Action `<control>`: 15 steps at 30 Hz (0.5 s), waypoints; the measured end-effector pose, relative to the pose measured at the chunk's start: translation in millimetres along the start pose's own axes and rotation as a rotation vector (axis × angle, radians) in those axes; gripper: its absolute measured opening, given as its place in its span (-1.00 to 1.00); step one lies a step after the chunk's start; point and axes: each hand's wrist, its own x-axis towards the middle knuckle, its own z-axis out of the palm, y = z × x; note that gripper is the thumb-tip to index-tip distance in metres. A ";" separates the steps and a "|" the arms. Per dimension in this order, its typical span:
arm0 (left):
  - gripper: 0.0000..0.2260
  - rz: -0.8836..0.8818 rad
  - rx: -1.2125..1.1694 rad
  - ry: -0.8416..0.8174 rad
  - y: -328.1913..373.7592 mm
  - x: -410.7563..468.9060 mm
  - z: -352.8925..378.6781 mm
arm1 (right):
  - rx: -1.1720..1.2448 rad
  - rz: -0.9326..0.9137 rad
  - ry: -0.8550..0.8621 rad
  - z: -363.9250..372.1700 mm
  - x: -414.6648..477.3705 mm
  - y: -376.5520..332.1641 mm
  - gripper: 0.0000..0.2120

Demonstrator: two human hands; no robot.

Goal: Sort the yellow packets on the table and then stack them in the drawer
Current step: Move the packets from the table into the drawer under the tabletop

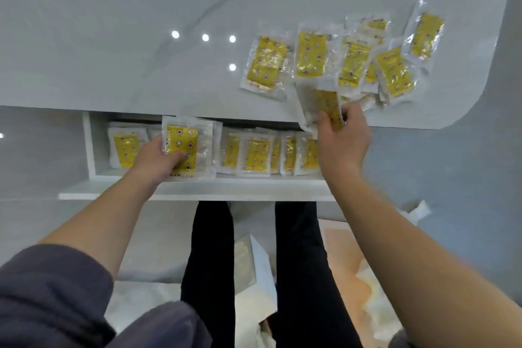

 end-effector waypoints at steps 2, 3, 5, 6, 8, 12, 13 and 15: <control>-0.71 -0.028 -0.003 -0.007 -19.6 13.1 -17.0 | 0.046 0.019 -0.106 31.8 -32.0 -3.8 -0.73; -0.71 -0.038 -0.005 -0.013 -28.7 20.7 -23.6 | 0.065 0.034 -0.161 47.9 -45.2 -4.5 -0.76; -0.66 -0.038 -0.011 -0.020 -44.4 34.4 -32.5 | 0.105 0.055 -0.250 77.9 -67.3 -4.8 -0.85; -0.58 -0.044 -0.008 -0.023 -51.1 40.9 -35.9 | 0.118 0.067 -0.285 92.8 -75.4 -2.8 -0.88; -0.52 -0.048 -0.004 -0.021 -63.1 54.2 -41.5 | 0.145 0.134 -0.360 121.4 -86.3 4.9 -0.94; -0.47 -0.049 -0.026 0.012 -83.4 84.6 -36.0 | 0.191 0.336 -0.391 170.7 -90.7 23.2 -0.69; -0.45 -0.049 -0.026 0.024 -86.8 91.5 -31.7 | 0.205 0.399 -0.362 179.7 -89.1 24.9 -0.58; -0.42 -0.034 -0.021 0.059 -91.5 104.0 -20.2 | 0.251 0.487 -0.322 196.8 -82.8 30.3 -0.49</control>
